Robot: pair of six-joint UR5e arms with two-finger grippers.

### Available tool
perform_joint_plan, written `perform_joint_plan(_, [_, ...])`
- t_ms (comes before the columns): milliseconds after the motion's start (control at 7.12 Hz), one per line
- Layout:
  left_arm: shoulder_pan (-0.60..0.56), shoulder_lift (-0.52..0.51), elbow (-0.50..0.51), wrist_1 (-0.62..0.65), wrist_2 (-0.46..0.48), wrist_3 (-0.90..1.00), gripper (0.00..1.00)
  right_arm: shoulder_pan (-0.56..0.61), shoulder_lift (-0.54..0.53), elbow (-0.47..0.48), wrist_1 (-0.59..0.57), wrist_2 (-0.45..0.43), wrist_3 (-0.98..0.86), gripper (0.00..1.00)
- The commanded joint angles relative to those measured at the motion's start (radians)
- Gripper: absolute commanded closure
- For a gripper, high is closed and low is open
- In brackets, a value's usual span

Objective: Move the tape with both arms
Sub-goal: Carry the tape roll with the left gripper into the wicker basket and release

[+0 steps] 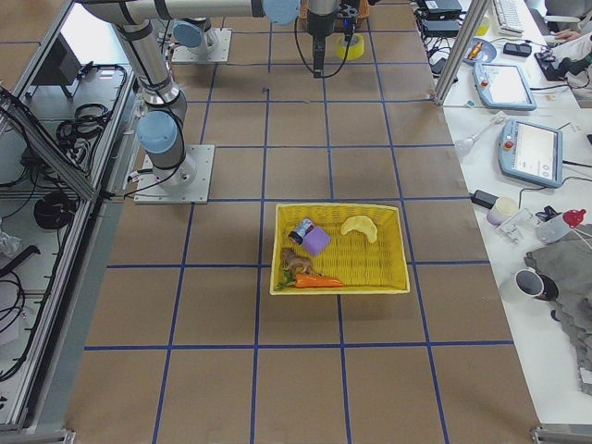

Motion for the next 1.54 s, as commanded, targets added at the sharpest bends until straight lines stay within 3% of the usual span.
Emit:
perform_joint_plan(0, [0.252,0.035,0.036,-0.119,0.131,0.465,1.00,0.000,-0.010,0.000,0.000,0.000,-0.001,0.00])
perform_joint_plan(281, [0.409,-0.008,0.031,-0.019,0.166,0.856,1.00,0.000,-0.012,0.002,0.011,0.000,-0.001,0.00])
perform_joint_plan(561, [0.498,-0.074,0.028,0.020,0.155,0.921,1.00,0.000,-0.013,0.000,0.028,-0.006,-0.003,0.00])
perform_joint_plan(702, [0.502,-0.097,0.004,0.047,0.159,0.922,0.01,0.000,-0.013,0.000,0.028,-0.008,-0.003,0.00])
perform_joint_plan(982, [0.467,-0.053,0.008,0.005,0.189,0.864,0.00,0.001,-0.013,0.000,0.026,-0.002,-0.004,0.00])
perform_joint_plan(1123, [0.410,0.017,0.025,-0.055,0.187,0.834,0.00,0.000,-0.013,0.000,0.026,-0.011,-0.006,0.00])
perform_joint_plan(1404, [0.271,0.174,0.081,-0.301,0.167,0.593,0.00,0.000,-0.012,0.000,0.028,-0.008,-0.007,0.00])
